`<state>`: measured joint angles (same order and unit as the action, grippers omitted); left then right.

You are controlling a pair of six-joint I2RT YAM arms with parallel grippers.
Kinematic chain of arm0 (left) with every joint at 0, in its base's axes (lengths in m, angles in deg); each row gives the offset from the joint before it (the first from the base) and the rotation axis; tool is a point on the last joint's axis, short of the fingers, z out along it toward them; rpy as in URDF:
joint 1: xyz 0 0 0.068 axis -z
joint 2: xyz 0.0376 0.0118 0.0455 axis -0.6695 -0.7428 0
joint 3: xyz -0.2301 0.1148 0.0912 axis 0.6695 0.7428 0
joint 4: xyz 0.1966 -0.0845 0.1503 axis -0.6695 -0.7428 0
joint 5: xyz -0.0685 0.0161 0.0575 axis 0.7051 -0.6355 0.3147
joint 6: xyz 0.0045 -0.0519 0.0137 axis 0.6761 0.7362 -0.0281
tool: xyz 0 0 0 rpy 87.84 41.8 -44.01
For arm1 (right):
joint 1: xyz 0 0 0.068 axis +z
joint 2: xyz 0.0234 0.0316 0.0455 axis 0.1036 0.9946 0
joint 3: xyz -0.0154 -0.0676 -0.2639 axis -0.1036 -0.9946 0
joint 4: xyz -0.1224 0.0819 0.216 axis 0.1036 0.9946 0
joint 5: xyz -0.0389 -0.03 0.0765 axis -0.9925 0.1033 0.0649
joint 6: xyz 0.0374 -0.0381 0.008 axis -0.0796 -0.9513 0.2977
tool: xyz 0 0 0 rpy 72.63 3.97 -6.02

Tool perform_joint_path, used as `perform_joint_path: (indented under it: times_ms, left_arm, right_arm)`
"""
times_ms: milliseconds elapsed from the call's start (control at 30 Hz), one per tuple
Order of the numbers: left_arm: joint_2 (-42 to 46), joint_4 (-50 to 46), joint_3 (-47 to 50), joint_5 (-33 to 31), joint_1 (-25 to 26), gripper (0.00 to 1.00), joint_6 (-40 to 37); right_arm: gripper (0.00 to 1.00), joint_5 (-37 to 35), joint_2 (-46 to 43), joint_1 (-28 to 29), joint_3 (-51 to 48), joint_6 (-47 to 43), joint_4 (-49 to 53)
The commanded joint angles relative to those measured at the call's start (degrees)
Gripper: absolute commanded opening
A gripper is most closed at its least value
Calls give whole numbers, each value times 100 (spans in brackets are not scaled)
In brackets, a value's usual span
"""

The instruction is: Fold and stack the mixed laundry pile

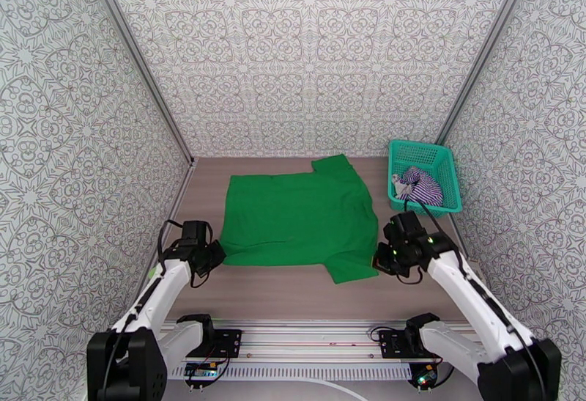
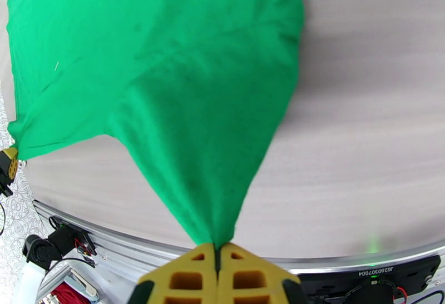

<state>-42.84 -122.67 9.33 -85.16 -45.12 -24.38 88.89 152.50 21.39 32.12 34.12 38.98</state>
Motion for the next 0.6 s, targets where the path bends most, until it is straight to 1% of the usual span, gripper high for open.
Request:
perform_joint_path:
  times_ms: [0, 200, 567]
  left_arm:
    - [-284, 226, -416, -141, 29, 0, -127]
    - [-1128, 177, -1173, -147, -12, 0, -435]
    - [-1658, 121, -1815, -44, -91, 0, -547]
  right_arm:
    - [0, -334, 406, 28, 660, -280, -309]
    - [0, -404, 1407, -114, 1667, -680, -491]
    - [0, -278, 2664, -436, 3016, -996, -716]
